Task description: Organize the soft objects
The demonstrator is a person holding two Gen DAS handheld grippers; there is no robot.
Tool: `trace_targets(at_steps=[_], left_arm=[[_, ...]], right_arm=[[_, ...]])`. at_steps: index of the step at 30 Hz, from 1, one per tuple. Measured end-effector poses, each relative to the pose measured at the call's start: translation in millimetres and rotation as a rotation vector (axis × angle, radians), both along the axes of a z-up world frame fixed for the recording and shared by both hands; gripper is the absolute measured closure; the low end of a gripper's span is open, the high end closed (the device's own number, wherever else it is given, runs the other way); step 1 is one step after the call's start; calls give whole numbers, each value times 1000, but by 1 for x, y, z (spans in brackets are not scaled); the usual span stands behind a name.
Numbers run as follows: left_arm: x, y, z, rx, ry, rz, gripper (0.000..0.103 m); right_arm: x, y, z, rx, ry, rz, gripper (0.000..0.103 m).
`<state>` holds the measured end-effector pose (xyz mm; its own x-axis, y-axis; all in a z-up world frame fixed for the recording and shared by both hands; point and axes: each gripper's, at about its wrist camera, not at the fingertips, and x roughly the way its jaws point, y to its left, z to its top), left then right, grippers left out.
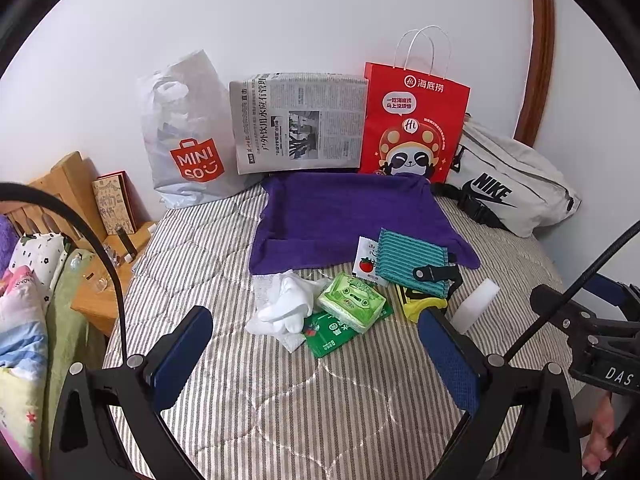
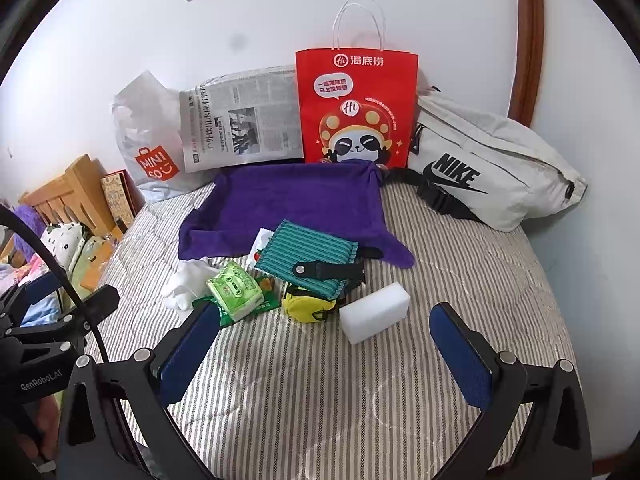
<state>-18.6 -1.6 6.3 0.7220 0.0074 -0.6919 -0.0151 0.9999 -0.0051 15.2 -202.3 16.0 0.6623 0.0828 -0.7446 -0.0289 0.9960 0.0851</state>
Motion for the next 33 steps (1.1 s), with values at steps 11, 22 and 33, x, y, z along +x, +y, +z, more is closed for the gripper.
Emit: trace_targets(at_steps=[11,22,33], left_arm=[[20,-1,-11,15,25,-24,0],[48,19,-50,-46,81,-10,0],[73,15,-88,-29,170,-16,0]], right_arm=[[22,-19,-34,1,43,6,0],[45,-55,-108,31,103,37,0],[68,-58,-155,15,92,122,0]])
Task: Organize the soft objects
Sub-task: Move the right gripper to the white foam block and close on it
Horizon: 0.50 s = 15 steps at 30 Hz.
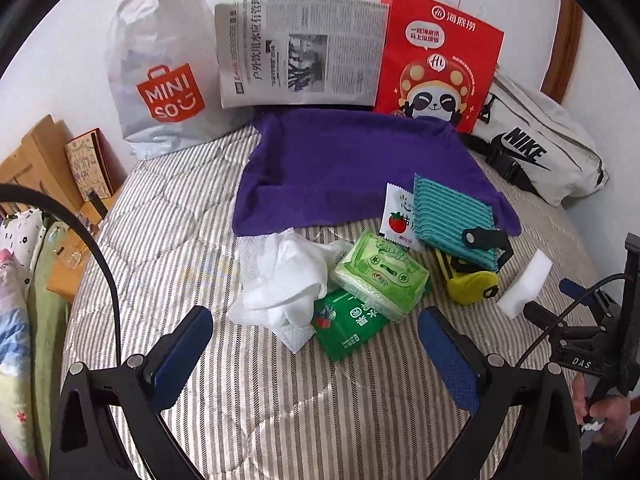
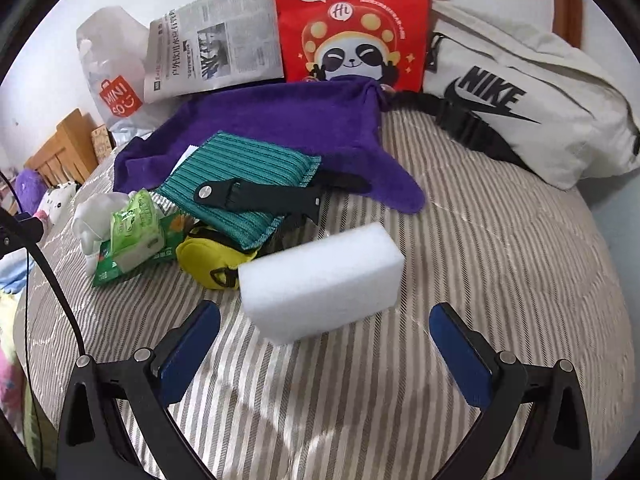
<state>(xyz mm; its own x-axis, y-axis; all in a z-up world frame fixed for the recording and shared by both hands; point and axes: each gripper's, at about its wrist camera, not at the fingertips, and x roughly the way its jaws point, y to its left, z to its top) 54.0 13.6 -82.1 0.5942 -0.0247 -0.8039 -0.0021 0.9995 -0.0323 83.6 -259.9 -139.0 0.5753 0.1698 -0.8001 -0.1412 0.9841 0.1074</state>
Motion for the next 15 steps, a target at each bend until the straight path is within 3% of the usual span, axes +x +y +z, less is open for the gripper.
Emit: trace_targets(at_steps=[5,8,15], left_arm=[[3,9,-9,-11,-7,-20,2],[4,21,-14,9,-20,-2,4],[9,50,-38,-64,1,19,11]], right_arm=[[13,2,-16,14,0,5,3],[14,4,-20,29,-15,16,17],[11,9,-12,56,-67,29,19]])
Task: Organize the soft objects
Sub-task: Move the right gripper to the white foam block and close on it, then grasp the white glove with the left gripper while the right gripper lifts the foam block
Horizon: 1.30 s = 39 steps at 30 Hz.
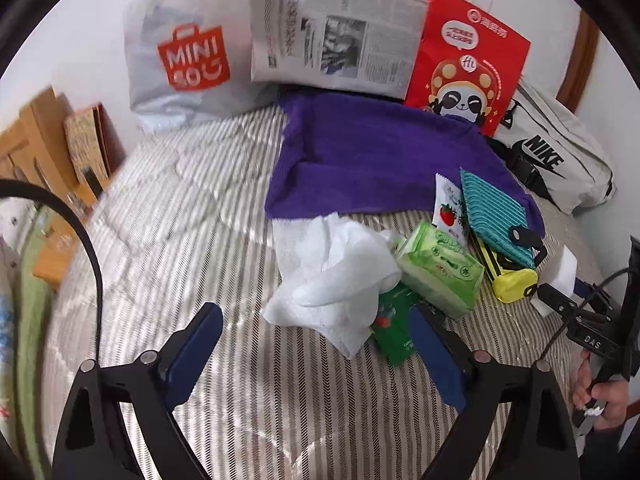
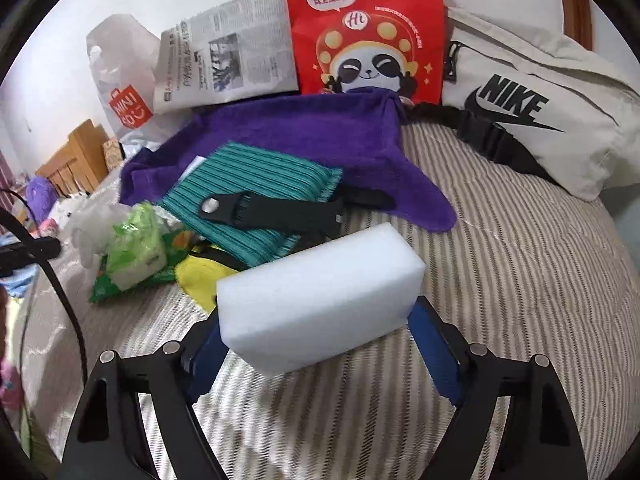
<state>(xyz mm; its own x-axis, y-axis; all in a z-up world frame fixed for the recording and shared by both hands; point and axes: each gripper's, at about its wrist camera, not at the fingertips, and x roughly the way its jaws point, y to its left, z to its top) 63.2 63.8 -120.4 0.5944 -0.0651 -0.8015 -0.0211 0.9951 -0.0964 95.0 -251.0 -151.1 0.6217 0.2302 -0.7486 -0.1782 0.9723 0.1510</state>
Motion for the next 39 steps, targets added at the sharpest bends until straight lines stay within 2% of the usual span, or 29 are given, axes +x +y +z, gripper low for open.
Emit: trace_targets(at_steps=[3,6,10,11,13,16,18,28,35,39], left_arm=[[8,2,-9,-25,-9,12,11],[20,-4,-14,-44,-18,-23,11],[40,-14,-22,-12,-23,-55,13],[46,-17,-26,11,-13,-63,20],[54,-21,-34,42,6,-80,60],[63,-25,-47,18,51,-122,67],[64,-26,-45,26,33,-132,70],[49,-6,-9,-77,-7,-144,71],[35,8,3,-89,2,-141,64],[29,18,-2,-69,7,-117,64]], right_arm=[[0,3,3,-22,2,-2,19],[0,5,4,-48,8,-2,19],[-2,6,2,-46,24,3,19],[-2,7,2,-42,30,7,19],[-3,7,3,-22,36,16,19],[-6,9,12,6,4,27,19],[-6,11,18,15,-3,33,18],[-1,10,37,50,-14,20,19],[-2,16,42,57,-17,35,18],[-3,21,38,48,-5,47,18]])
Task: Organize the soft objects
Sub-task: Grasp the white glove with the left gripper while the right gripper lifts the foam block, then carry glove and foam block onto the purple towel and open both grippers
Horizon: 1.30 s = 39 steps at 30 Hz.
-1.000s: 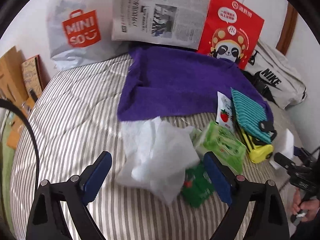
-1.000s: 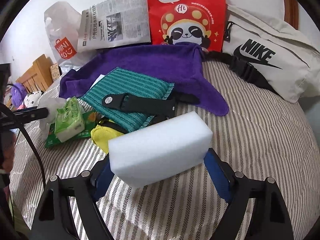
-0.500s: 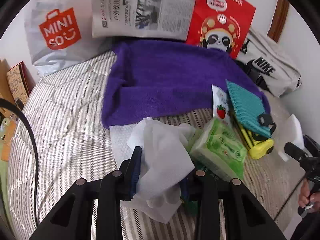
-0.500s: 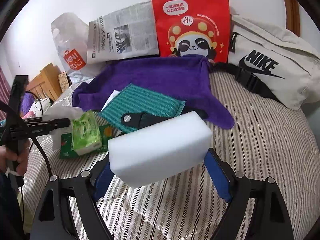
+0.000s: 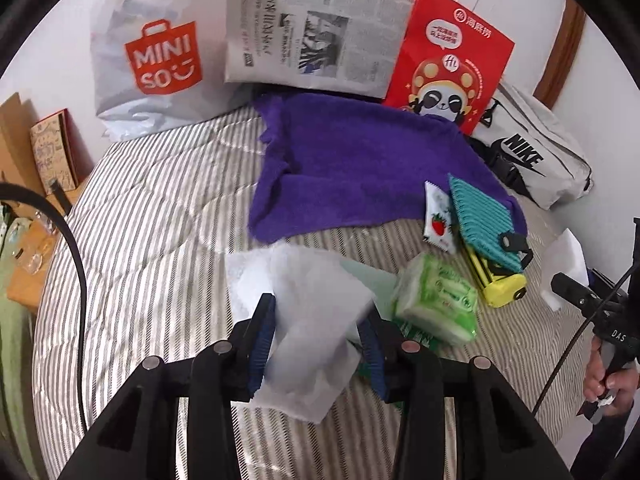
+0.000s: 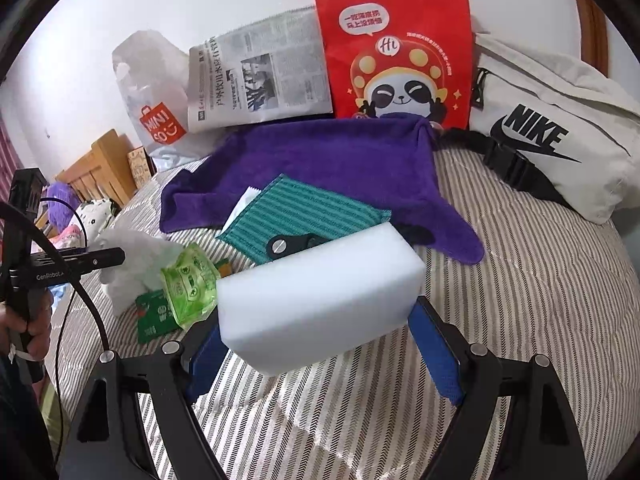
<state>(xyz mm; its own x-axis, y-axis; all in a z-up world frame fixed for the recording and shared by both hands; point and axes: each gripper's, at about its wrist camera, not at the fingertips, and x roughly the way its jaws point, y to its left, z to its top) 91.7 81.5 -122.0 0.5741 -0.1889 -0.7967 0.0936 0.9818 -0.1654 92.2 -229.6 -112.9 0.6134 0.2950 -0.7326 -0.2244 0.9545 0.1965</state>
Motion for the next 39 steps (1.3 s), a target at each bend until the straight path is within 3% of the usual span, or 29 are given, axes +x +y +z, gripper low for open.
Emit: trace_targets(at_steps=[3,5,6,8,11,17,28,39], left_arm=[[-2,4,-4,-18,-1,2,66],[-3,2,-4,-17,-3,-17,73],[-3,-1,-4,-10,-10,-27,82],[-2,-5,-7,6,-5,-33,84],[0,-1,-9,-53,-7,-37,88],[2,4,-1,-81,-28,-33,89],[-5,9,49,-127,-119,-41,90],[20,-16,82,-99,-183,-109,90]], right_arm=[[1,3,-3,-3,14,4,18],[-1,5,-3,-2,13,11,18],[-1,5,-4,-4,13,11,18],[-1,6,-4,-7,17,7,19],[-2,3,-4,-1,19,-1,18],[-2,-2,4,16,11,-24,19],[15,-3,35,15,-29,-32,19],[59,6,60,-11,-53,-40,19]])
